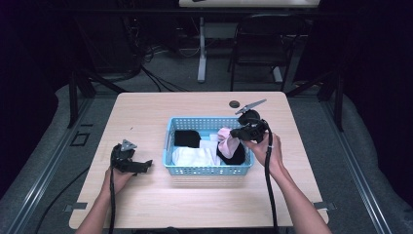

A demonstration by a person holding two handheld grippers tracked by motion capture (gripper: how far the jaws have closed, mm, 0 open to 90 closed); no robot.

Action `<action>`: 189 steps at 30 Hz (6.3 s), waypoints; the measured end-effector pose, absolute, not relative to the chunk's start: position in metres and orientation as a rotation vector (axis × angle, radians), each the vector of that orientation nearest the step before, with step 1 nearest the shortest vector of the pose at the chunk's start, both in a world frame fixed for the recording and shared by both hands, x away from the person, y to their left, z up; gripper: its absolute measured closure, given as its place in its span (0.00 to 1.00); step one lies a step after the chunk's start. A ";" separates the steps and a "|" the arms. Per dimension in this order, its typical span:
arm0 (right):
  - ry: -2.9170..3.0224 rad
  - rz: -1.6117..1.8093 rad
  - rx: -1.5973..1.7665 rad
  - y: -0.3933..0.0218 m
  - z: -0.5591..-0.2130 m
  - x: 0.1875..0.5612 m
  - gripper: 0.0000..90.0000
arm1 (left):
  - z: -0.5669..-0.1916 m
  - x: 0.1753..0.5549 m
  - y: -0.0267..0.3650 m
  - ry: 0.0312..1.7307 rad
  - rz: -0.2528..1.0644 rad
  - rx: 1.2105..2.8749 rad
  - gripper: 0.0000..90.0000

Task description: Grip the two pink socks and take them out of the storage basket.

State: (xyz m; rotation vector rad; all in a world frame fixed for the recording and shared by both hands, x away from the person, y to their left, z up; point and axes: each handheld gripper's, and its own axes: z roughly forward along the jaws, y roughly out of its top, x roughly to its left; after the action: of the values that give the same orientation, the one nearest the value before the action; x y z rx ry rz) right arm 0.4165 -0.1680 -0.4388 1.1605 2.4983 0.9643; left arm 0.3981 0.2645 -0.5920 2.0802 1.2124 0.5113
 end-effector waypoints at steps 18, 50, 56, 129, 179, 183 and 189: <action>2.491 1.004 1.109 -0.172 -0.399 0.410 0.99 | -0.592 0.398 0.264 1.212 0.511 2.080 0.01; 2.418 0.819 1.224 -0.242 -0.328 0.408 0.99 | -0.592 0.398 0.264 1.212 0.512 2.080 0.01; 2.379 0.752 1.288 -0.264 -0.333 0.412 0.99 | -0.592 0.398 0.264 1.212 0.512 2.080 0.01; 2.518 0.832 1.340 -0.215 -0.417 0.451 0.00 | -0.592 0.397 0.265 1.209 0.504 2.084 0.01; 2.687 0.579 1.355 -0.133 -0.495 0.504 0.38 | -0.592 0.397 0.265 1.203 0.501 2.084 0.01; 2.690 0.547 1.350 -0.133 -0.498 0.506 0.43 | -0.592 0.397 0.265 1.200 0.502 2.085 0.01; 2.667 0.516 1.383 -0.130 -0.505 0.509 0.54 | -0.592 0.397 0.265 1.200 0.502 2.086 0.01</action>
State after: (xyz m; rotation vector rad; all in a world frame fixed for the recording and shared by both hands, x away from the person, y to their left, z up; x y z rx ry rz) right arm 0.5089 -0.1299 -0.5048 1.3829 2.6671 0.5156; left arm 0.3970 0.2648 -0.5919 2.0856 1.1998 0.5024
